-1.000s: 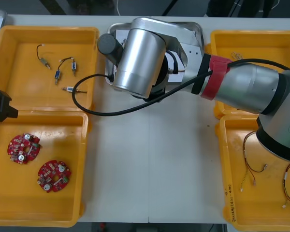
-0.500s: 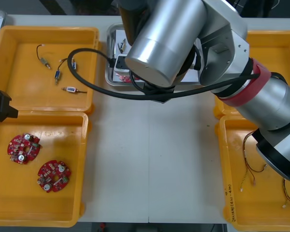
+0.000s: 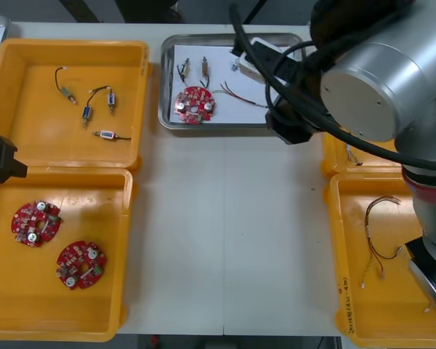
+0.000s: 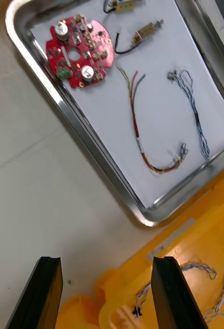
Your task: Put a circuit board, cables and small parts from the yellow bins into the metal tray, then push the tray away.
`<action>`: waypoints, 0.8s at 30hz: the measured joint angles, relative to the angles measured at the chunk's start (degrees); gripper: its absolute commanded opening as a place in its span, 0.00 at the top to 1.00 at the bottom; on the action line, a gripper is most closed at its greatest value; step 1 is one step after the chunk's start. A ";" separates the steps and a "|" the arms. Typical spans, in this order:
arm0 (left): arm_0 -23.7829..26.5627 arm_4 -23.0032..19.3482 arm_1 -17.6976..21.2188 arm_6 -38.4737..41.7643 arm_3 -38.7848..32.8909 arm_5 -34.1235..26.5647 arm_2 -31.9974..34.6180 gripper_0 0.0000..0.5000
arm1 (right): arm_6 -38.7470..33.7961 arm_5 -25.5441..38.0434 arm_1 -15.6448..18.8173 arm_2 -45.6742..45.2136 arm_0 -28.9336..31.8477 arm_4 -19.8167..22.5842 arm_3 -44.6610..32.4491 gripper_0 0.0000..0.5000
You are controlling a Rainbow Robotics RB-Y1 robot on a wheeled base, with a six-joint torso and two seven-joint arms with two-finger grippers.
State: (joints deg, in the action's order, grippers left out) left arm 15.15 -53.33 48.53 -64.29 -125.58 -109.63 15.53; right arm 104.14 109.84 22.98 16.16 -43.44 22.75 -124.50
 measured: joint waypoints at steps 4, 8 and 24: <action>-0.01 0.00 0.00 0.00 0.00 0.00 0.00 0.00 | -0.48 0.00 2.98 -5.13 4.62 2.33 -3.39 0.00; -0.01 -0.01 0.00 0.00 -0.01 0.00 0.00 0.00 | -1.31 0.00 5.11 -13.33 9.27 7.23 -4.21 0.00; -0.02 -0.01 0.01 0.00 -0.01 0.00 0.00 0.00 | -4.99 0.01 11.60 -30.90 20.32 10.69 -0.64 0.00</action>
State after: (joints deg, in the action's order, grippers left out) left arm 15.13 -53.34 48.54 -64.29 -125.60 -109.63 15.53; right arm 99.15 109.85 34.58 -14.73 -23.13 33.45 -125.14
